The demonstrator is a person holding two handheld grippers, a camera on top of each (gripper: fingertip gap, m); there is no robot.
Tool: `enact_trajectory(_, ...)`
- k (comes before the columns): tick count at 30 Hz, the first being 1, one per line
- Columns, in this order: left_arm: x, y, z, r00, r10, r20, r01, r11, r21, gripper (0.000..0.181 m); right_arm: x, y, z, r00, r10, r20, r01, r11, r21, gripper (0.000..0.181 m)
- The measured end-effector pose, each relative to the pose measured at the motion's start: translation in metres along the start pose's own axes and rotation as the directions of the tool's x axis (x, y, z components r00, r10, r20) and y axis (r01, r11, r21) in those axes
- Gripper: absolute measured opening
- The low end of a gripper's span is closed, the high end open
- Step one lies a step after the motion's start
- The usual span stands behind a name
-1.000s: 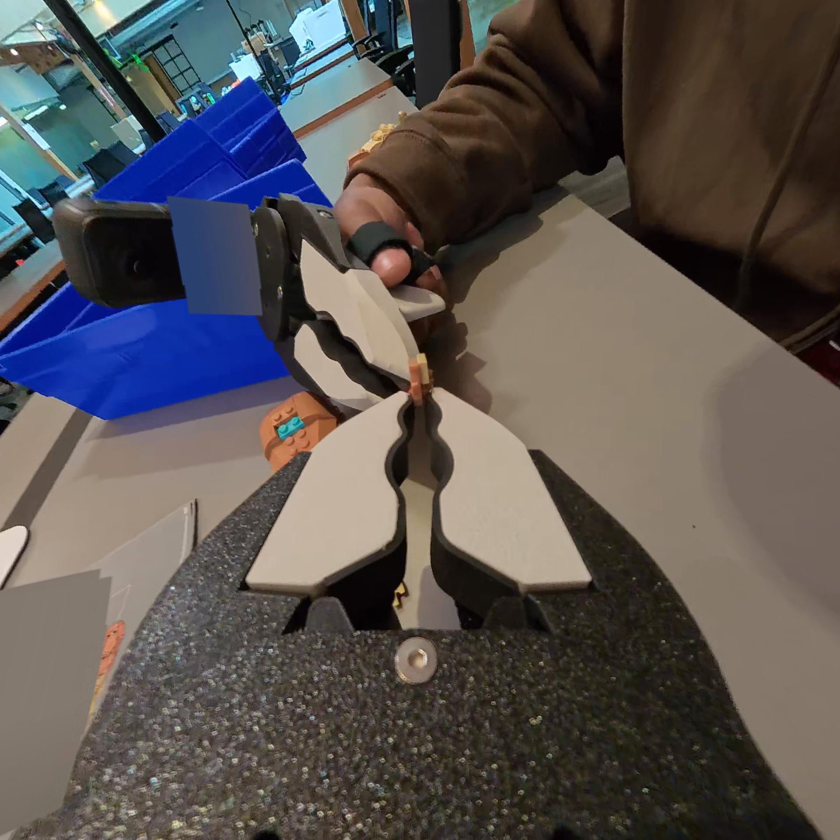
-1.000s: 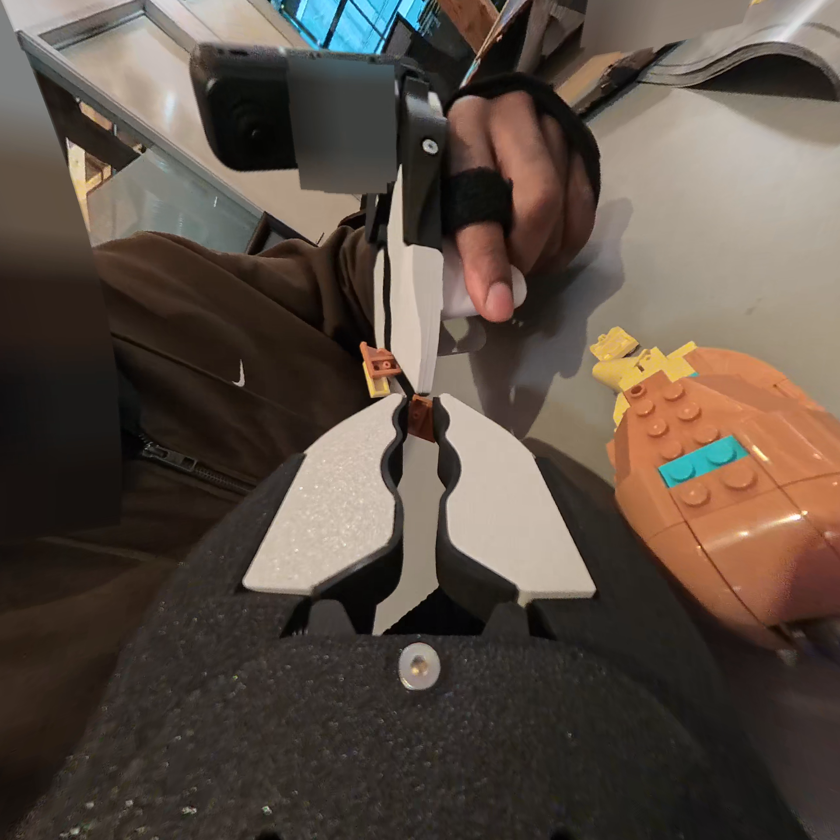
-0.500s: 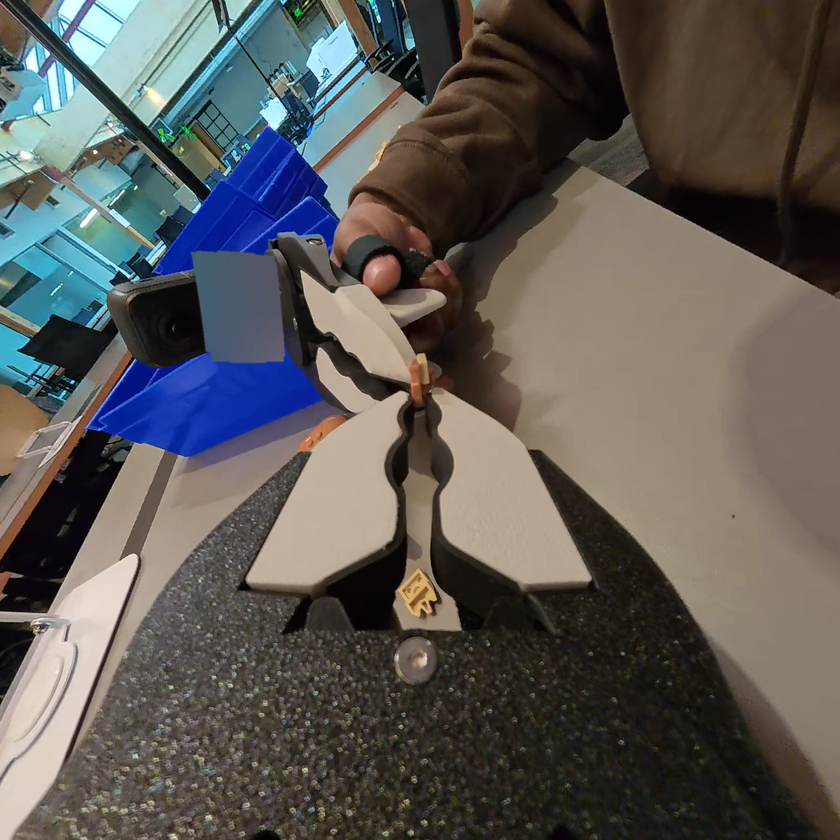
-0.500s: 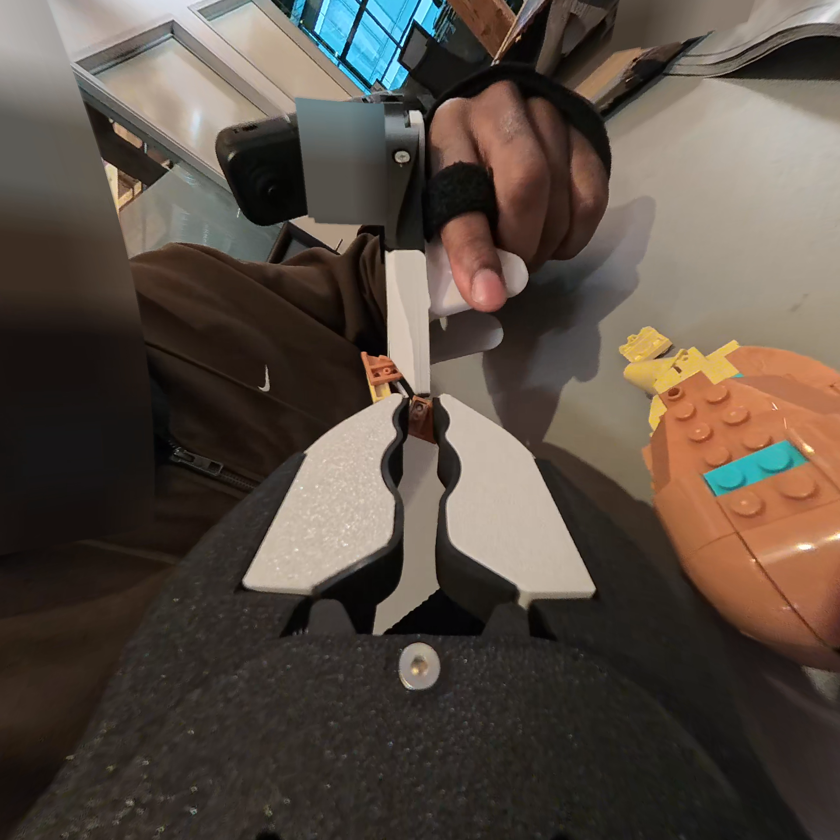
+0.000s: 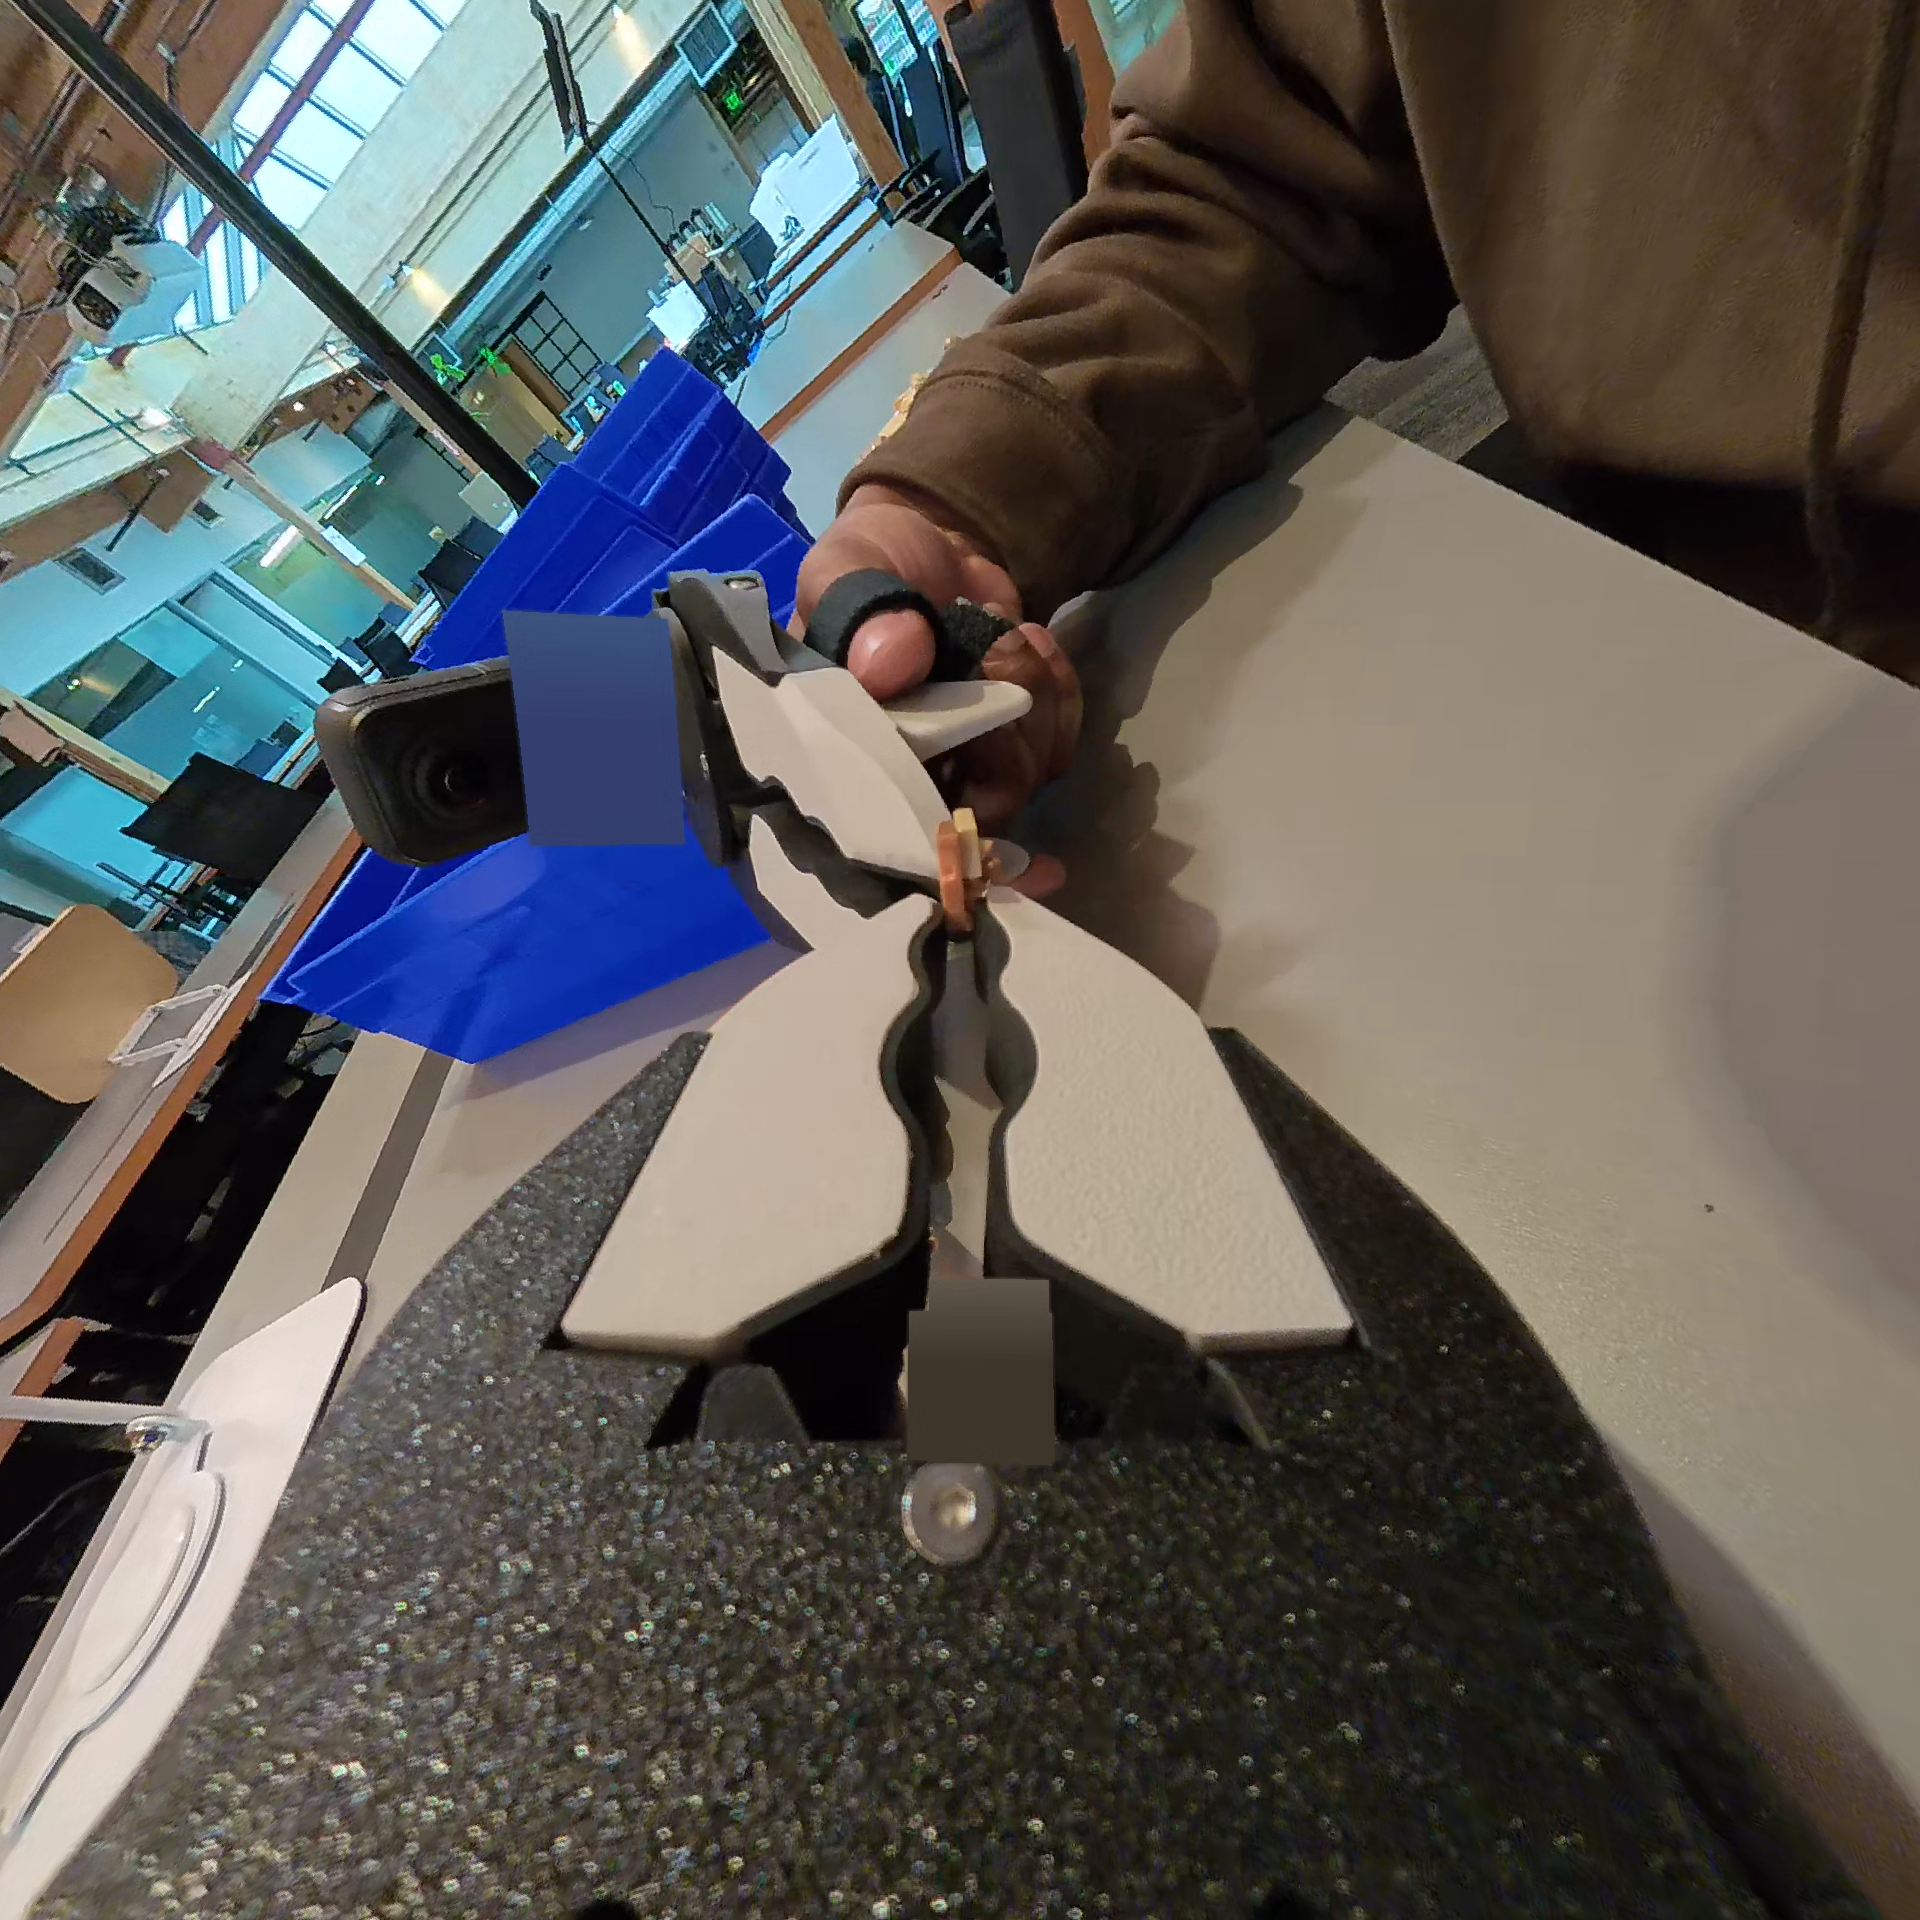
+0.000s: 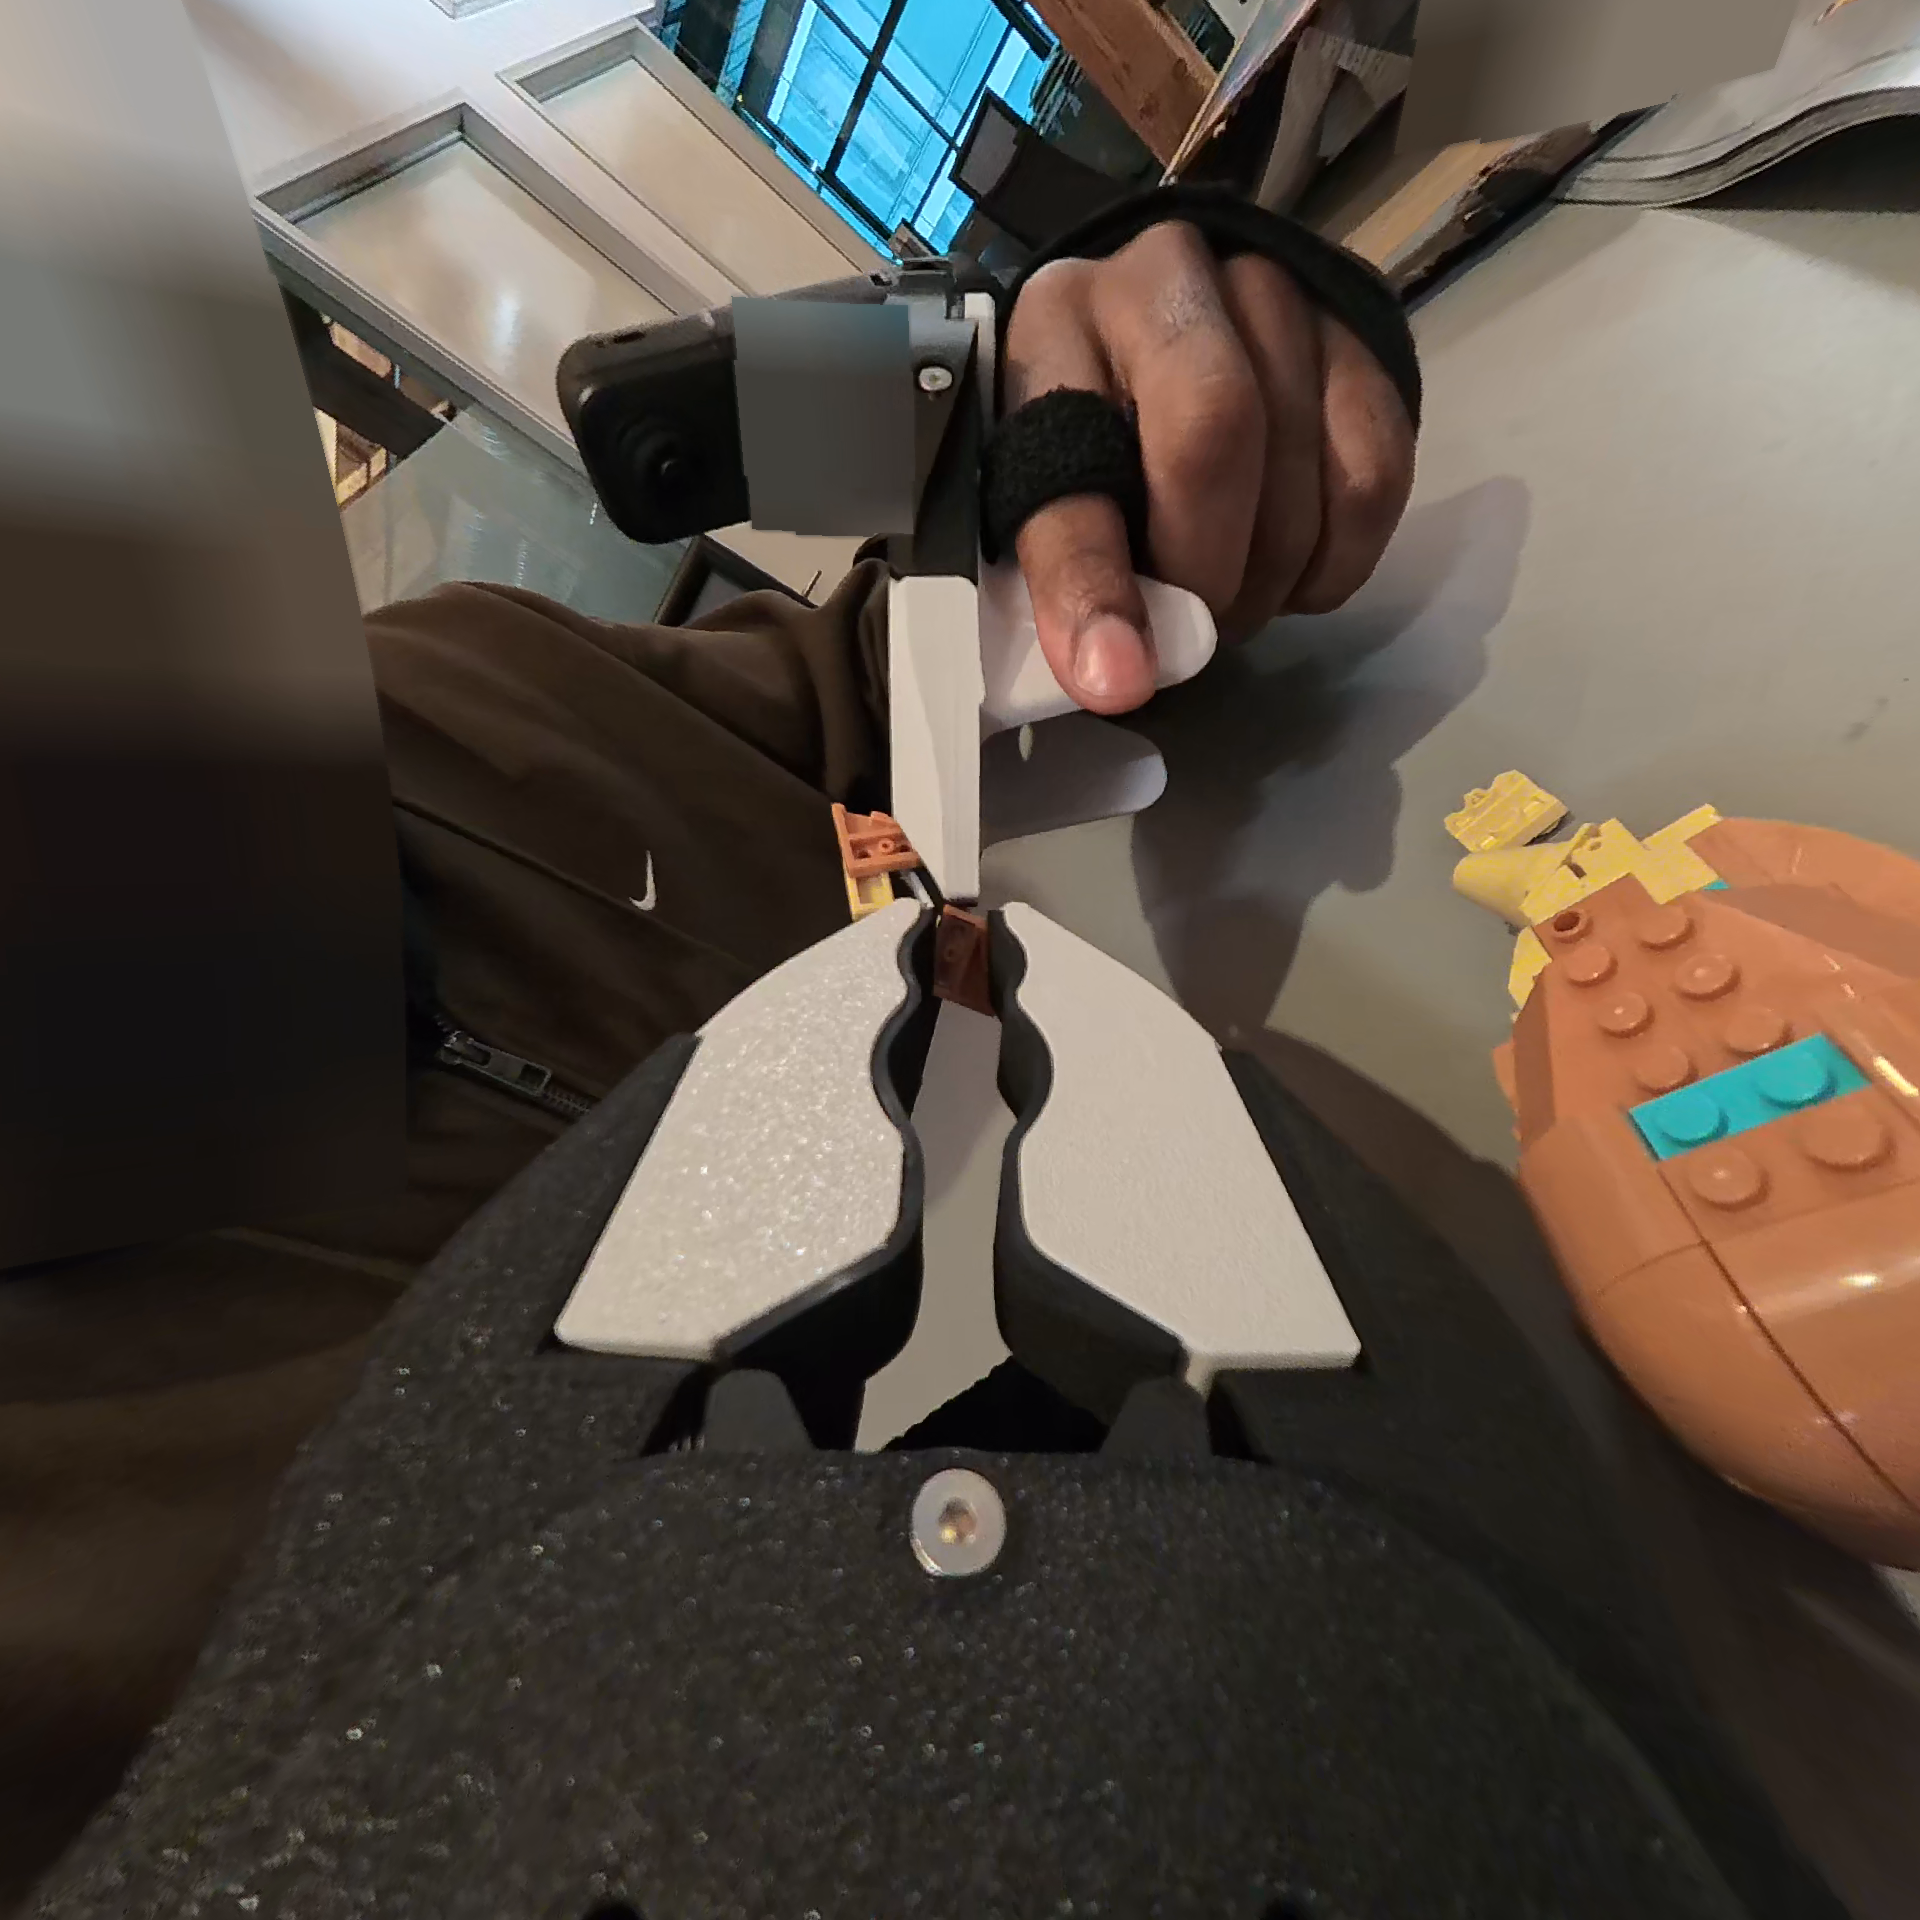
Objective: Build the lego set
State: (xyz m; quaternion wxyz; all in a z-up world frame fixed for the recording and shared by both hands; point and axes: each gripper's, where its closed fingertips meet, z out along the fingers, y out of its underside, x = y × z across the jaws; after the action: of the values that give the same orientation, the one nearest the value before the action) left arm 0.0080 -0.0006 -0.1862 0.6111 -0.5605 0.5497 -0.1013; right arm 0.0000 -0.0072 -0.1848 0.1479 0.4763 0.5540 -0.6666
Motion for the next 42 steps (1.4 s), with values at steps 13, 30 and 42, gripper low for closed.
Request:
enact_trajectory(13,0.0,-0.002,0.0,1.0,-0.005,0.0,0.005,1.0,0.019,0.004,-0.002,0.0,0.001,1.0,0.003,0.022,-0.003,1.0,0.001,0.009)
enact_trajectory(30,0.004,-0.003,0.001,1.0,-0.016,-0.02,0.016,0.999,0.033,0.004,-0.002,0.003,0.003,1.0,0.017,0.024,-0.016,1.0,-0.019,0.009)
enact_trajectory(42,-0.004,-0.004,0.0,0.99,-0.144,-0.016,0.144,0.986,0.078,0.004,-0.002,-0.008,0.0,1.0,0.026,0.011,-0.027,0.998,0.06,0.009)
